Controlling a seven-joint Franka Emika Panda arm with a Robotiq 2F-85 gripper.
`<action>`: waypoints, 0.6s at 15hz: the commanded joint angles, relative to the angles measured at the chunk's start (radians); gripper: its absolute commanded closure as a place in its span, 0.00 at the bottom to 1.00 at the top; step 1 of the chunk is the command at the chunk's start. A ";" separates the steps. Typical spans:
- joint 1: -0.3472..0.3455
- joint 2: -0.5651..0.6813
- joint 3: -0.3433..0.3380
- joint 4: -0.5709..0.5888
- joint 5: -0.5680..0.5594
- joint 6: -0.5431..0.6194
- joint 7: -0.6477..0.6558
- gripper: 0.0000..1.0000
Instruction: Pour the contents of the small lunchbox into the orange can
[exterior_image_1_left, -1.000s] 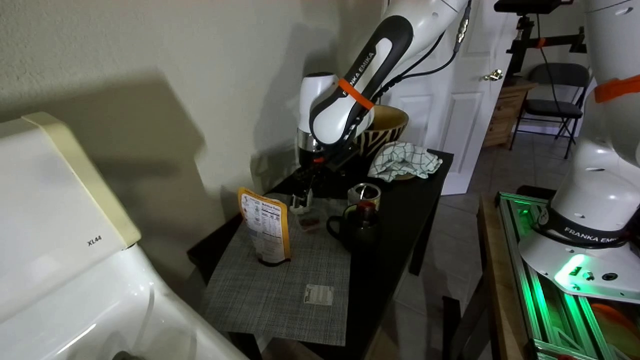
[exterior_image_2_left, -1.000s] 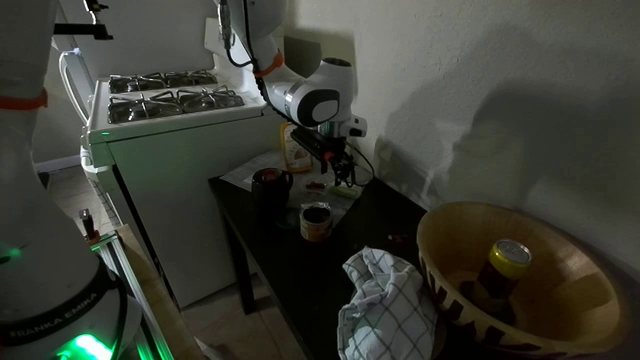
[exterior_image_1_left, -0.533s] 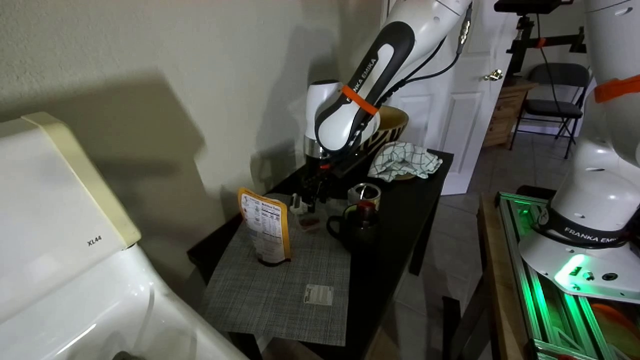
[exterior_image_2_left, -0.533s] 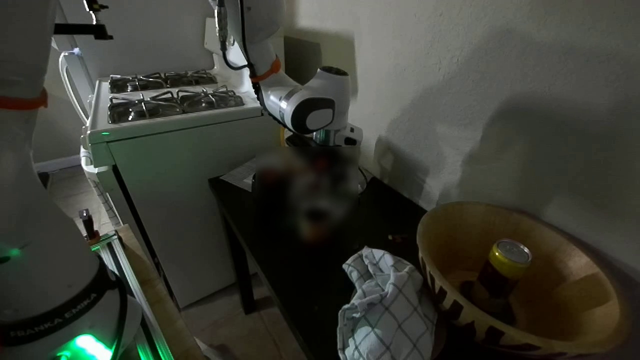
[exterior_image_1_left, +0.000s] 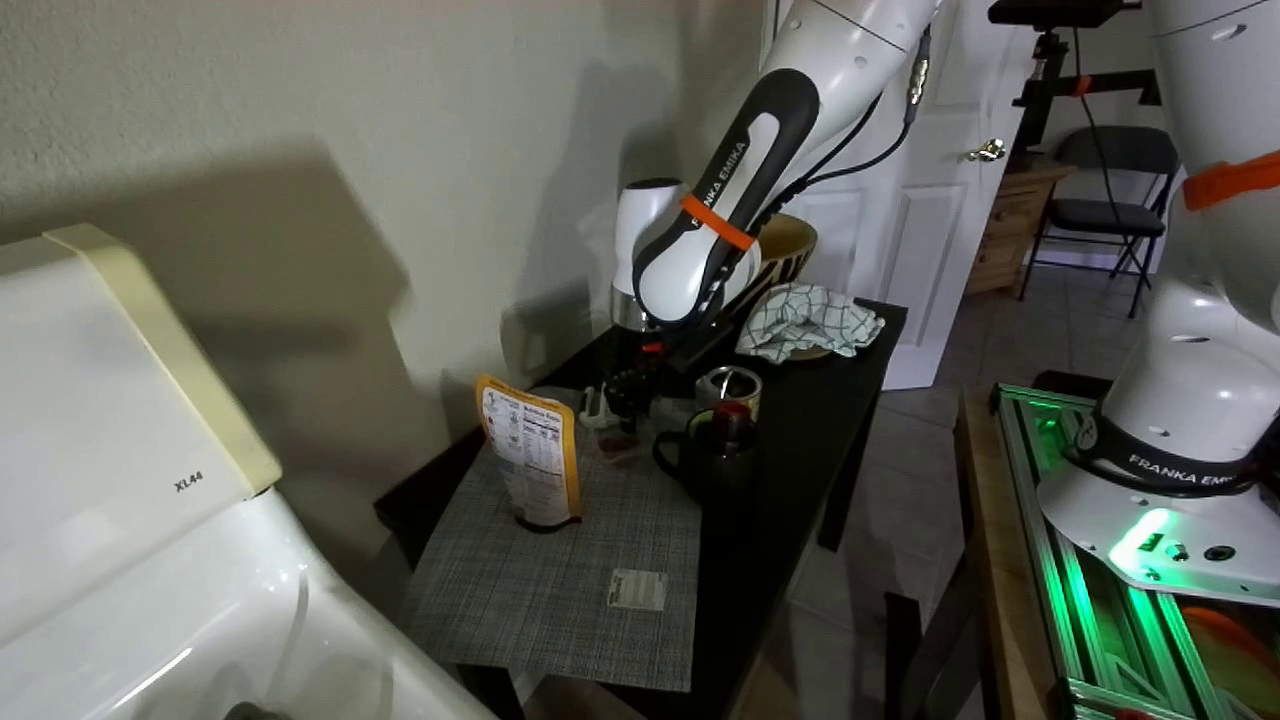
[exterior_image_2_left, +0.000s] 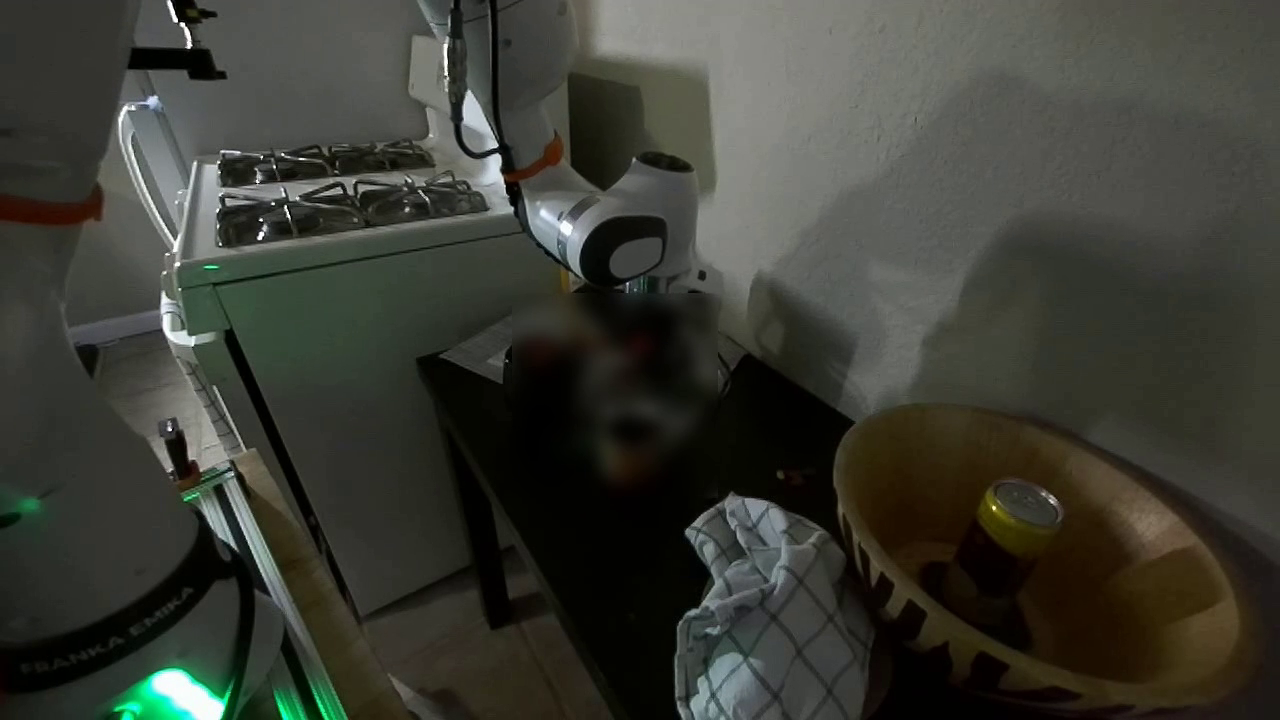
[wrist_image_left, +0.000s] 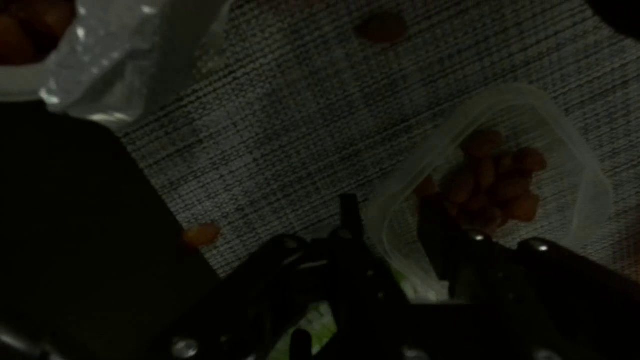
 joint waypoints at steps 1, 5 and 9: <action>-0.008 0.012 0.010 -0.004 0.018 0.025 -0.013 0.95; 0.003 -0.023 -0.007 -0.018 -0.006 0.005 -0.013 0.97; -0.012 -0.127 0.009 -0.055 -0.020 -0.043 -0.082 0.97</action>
